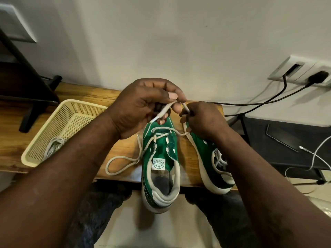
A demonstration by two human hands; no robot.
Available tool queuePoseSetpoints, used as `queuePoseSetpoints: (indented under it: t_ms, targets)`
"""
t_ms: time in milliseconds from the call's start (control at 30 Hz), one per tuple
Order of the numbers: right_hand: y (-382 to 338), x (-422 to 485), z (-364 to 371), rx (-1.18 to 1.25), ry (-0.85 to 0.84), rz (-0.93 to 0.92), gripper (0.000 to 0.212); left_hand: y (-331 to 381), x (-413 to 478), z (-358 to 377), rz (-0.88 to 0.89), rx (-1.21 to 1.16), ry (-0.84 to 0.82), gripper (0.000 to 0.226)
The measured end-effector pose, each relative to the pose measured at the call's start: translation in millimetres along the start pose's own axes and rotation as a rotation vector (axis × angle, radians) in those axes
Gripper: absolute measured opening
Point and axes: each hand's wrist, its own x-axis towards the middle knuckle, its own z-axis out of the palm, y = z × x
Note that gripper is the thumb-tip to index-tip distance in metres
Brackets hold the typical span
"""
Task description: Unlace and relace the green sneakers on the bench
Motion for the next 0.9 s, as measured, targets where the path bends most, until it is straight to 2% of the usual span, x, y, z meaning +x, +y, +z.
queuePoseSetpoints:
  t_ms: [67, 133, 167, 233, 300, 333, 400, 467, 533, 667, 733, 800, 900]
  targets:
    - [-1, 0, 0, -0.012, 0.022, 0.008, 0.018, 2, -2, 1, 0.011, -0.094, -0.067, 0.028]
    - [-2, 1, 1, -0.026, 0.021, -0.005, 0.015, 3, -2, 3, 0.022, -0.049, -0.077, 0.028]
    - [-2, 2, 3, -0.044, 0.02, -0.027, 0.013, 1, -1, 4, 0.017, 0.054, -0.051, 0.027]
    - [-2, 2, 7, -0.069, 0.006, -0.066, 0.017, -7, 2, 4, 0.008, 0.429, 0.041, 0.02]
    - [-2, 1, 9, -0.071, 0.001, -0.062, 0.039, -17, 4, 2, -0.033, 0.853, 0.111, 0.007]
    - [-3, 0, 8, -0.072, 0.022, -0.038, 0.046, -21, 4, 1, -0.071, 0.991, 0.132, 0.004]
    - [-4, -2, 2, -0.072, 0.072, 0.007, 0.046, -22, 6, -2, -0.111, 1.112, 0.192, 0.009]
    - [-5, -4, -1, -0.049, 0.073, 0.04, 0.029, -20, 9, -6, -0.117, 1.208, 0.233, 0.012]
    - [-8, -7, -1, -0.064, -0.016, 0.052, 0.022, -18, 10, -9, -0.162, 1.236, 0.236, 0.013]
    - [-17, -21, 14, -0.128, -0.326, 0.037, 0.052, -26, 6, -11, -0.297, 1.001, 0.137, 0.013]
    - [-22, -27, 26, -0.212, -0.353, 0.027, 0.062, -32, 5, -11, -0.343, 1.031, 0.075, 0.016]
    - [-24, -28, 37, -0.213, -0.316, 0.03, 0.056, -38, 7, -10, -0.375, 1.087, 0.071, 0.015]
    - [-22, -22, 37, -0.172, -0.31, 0.033, 0.031, -47, 8, -6, -0.408, 1.103, 0.108, 0.006]
